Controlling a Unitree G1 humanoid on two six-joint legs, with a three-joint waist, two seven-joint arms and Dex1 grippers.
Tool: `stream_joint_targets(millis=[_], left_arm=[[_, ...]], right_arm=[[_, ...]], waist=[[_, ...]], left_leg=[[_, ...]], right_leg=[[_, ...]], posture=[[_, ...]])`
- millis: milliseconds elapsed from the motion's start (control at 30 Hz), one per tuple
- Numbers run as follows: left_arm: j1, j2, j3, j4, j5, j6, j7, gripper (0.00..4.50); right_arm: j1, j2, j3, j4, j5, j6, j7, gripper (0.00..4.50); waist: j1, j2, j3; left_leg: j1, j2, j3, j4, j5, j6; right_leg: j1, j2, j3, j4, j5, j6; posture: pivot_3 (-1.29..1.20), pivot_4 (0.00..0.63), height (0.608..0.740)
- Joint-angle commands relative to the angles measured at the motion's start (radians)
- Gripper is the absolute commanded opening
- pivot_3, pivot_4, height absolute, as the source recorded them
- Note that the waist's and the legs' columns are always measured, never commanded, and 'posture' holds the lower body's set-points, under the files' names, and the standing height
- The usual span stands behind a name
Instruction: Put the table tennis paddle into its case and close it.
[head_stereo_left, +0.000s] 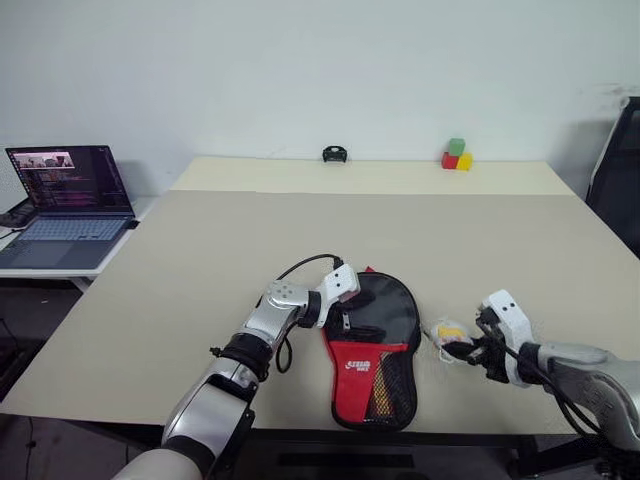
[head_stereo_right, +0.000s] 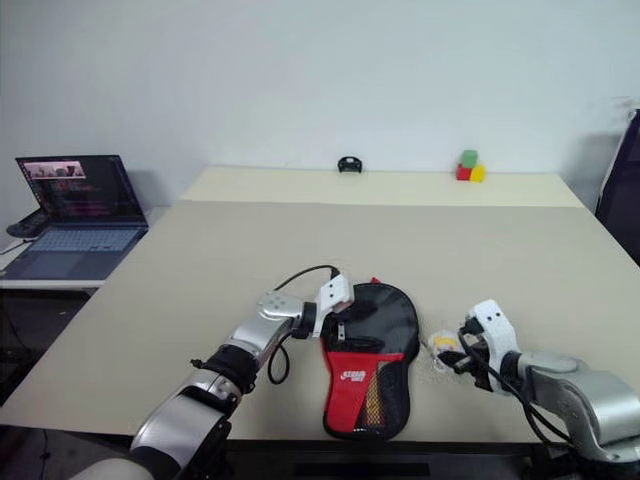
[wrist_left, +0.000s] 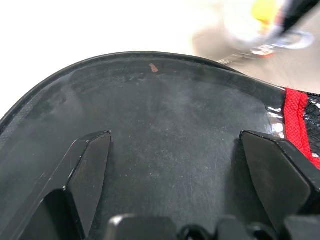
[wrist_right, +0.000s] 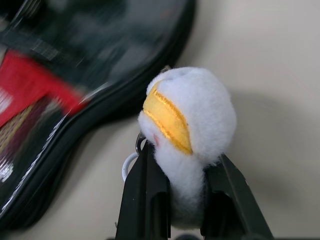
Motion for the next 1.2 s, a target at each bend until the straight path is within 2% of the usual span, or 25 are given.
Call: stream_joint_targets(millis=[33,400,500,633,900,1200], left_arm=[[0.066,0.024,-0.086,0.124,0.124,0.026,0.002,4.50],[0.056,0.021,-0.099,0.138,0.130,0.015,-0.010,4.50],[0.056,0.018,-0.103,0.138,0.130,0.015,-0.010,4.50],[0.055,0.011,-0.106,0.141,0.131,0.016,-0.010,4.50],[0.047,0.003,-0.115,0.149,0.134,0.014,-0.023,4.50],[0.018,-0.026,-0.137,0.176,0.152,-0.001,-0.056,4.50]], right_arm=[[0.068,-0.039,-0.047,-0.097,0.061,0.030,0.031,0.25],[0.242,-0.123,-0.101,-0.177,0.174,0.013,0.083,0.24],[0.275,-0.137,-0.099,-0.199,0.210,0.008,0.099,0.24],[0.303,-0.123,-0.061,-0.215,0.220,-0.008,0.078,0.23],[0.325,-0.106,-0.027,-0.226,0.237,-0.015,0.043,0.23],[0.430,-0.116,-0.111,-0.252,0.317,-0.013,0.056,0.23]], waist=[[0.001,0.000,0.000],[0.026,-0.002,0.000],[0.033,0.001,-0.002],[0.042,0.001,-0.003],[0.046,0.001,-0.003],[0.048,0.000,-0.003]], left_leg=[[0.000,0.000,0.000,0.000,0.000,0.000],[-0.002,0.000,-0.004,-0.001,-0.003,0.001],[-0.002,0.000,-0.009,-0.001,-0.005,0.002],[-0.003,-0.001,-0.010,-0.001,-0.008,0.004],[-0.002,-0.001,-0.011,-0.001,-0.008,0.004],[-0.002,-0.001,-0.011,-0.001,-0.008,0.005]], right_leg=[[0.000,0.000,0.000,0.000,0.000,0.000],[0.002,0.000,-0.006,-0.006,-0.002,0.001],[0.004,-0.001,-0.013,-0.014,-0.003,0.001],[0.010,-0.002,-0.014,-0.016,-0.004,0.000],[0.010,-0.002,-0.015,-0.016,-0.006,0.000],[0.011,-0.002,-0.015,-0.016,-0.006,0.000]], posture=[[0.00,0.150,0.740],[0.00,0.150,0.740],[0.00,0.150,0.740],[0.00,0.150,0.740],[0.00,0.150,0.740],[0.00,0.150,0.740]])
